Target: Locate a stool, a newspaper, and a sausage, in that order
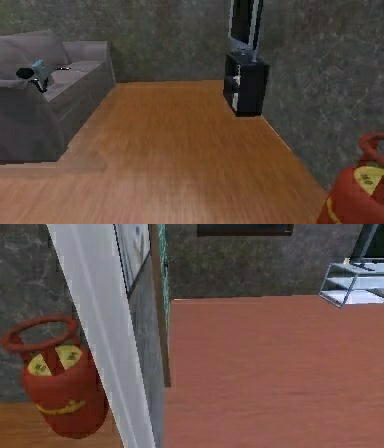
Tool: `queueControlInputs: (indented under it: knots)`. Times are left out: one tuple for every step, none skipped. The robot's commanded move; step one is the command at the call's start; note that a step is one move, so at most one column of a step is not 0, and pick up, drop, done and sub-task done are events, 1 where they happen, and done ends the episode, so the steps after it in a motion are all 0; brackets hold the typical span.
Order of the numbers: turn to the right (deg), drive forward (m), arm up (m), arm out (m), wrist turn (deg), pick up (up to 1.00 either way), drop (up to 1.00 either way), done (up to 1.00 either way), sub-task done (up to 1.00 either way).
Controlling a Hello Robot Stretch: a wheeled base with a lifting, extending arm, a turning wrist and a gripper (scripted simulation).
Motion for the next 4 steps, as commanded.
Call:
queueControlInputs:
  knots:
    - [-6.0, 0.0, 0.0, 0.0, 0.0, 0.0, 0.0, 0.0, 0.0]
    - [0.0, 0.15, 0.0, 0.0, 0.0, 0.0, 0.0, 0.0, 0.0]
    - [-42.0, 0.0, 0.0, 0.0, 0.0, 0.0, 0.0, 0.0, 0.0]
    - [0.0, 0.45, 0.0, 0.0, 0.0, 0.0, 0.0, 0.0, 0.0]
